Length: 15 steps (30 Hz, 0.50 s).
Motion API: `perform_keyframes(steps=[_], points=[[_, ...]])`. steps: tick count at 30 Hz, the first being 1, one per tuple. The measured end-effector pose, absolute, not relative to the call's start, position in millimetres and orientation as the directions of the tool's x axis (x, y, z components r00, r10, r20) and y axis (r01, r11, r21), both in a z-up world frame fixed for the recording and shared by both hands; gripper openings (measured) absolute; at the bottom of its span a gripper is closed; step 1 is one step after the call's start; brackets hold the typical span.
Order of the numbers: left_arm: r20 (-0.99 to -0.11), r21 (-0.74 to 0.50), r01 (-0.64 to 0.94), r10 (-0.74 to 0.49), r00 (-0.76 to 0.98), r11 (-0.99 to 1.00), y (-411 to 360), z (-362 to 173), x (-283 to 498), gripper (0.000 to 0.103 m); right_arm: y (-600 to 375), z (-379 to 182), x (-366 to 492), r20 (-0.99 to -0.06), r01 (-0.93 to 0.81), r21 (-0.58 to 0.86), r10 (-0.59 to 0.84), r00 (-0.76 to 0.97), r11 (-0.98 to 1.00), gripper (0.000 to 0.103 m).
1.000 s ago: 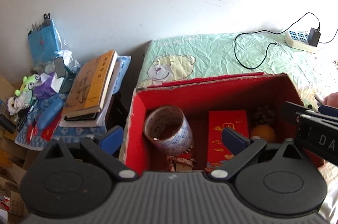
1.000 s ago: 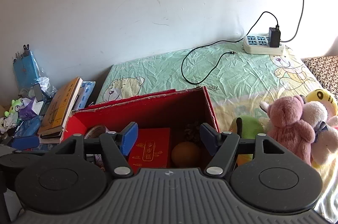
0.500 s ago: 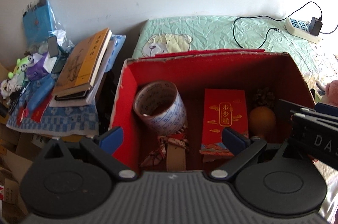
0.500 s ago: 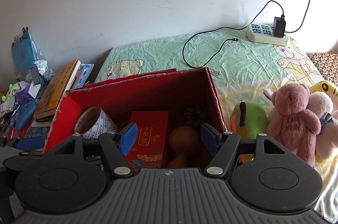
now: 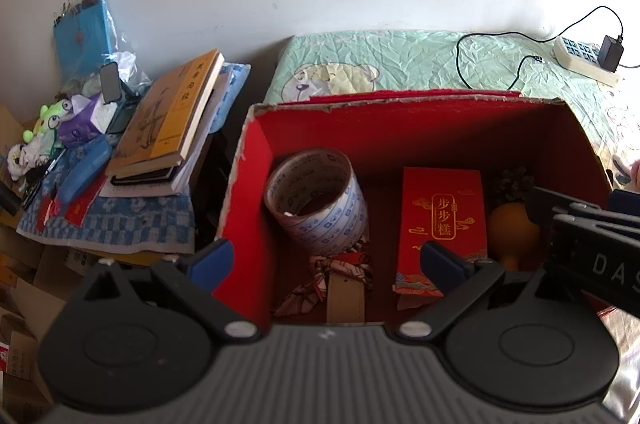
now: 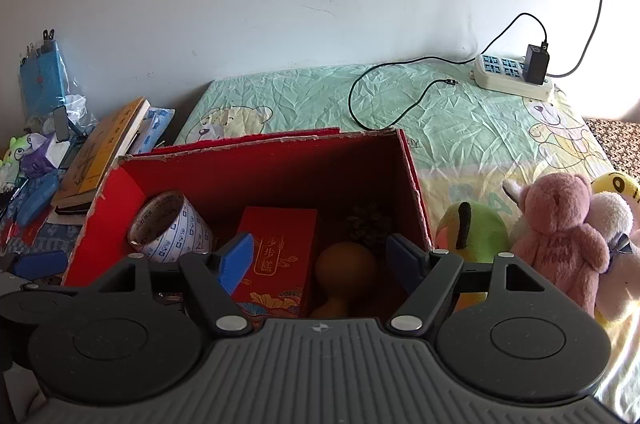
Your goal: Organize objects
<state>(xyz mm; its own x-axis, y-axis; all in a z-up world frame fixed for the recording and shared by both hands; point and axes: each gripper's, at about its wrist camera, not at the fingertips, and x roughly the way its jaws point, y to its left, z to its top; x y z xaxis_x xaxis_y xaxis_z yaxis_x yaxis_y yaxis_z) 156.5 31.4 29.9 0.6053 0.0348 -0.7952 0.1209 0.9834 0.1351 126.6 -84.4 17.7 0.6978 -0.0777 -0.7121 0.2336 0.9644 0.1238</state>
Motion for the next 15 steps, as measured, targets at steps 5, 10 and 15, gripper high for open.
perform_keyframes(steps=[5, 10, 15], points=[[-0.797, 0.139, 0.136, 0.029, 0.603, 0.981, 27.3, 26.2, 154.0, 0.1, -84.2, 14.0, 126.0, -0.726, 0.241, 0.119, -0.081, 0.682, 0.963, 0.077], [-0.797, 0.14, 0.133, 0.032, 0.603, 0.981, 27.3, 22.8, 154.0, 0.1, -84.2, 11.5, 126.9, -0.732, 0.241, 0.113, -0.084, 0.677, 0.964, 0.078], [-0.798, 0.145, 0.137, 0.034, 0.602, 0.98, 26.0, 20.1, 156.3, 0.1, -87.5, 8.4, 129.6, -0.739, 0.243, 0.127, -0.072, 0.67, 0.962, 0.078]])
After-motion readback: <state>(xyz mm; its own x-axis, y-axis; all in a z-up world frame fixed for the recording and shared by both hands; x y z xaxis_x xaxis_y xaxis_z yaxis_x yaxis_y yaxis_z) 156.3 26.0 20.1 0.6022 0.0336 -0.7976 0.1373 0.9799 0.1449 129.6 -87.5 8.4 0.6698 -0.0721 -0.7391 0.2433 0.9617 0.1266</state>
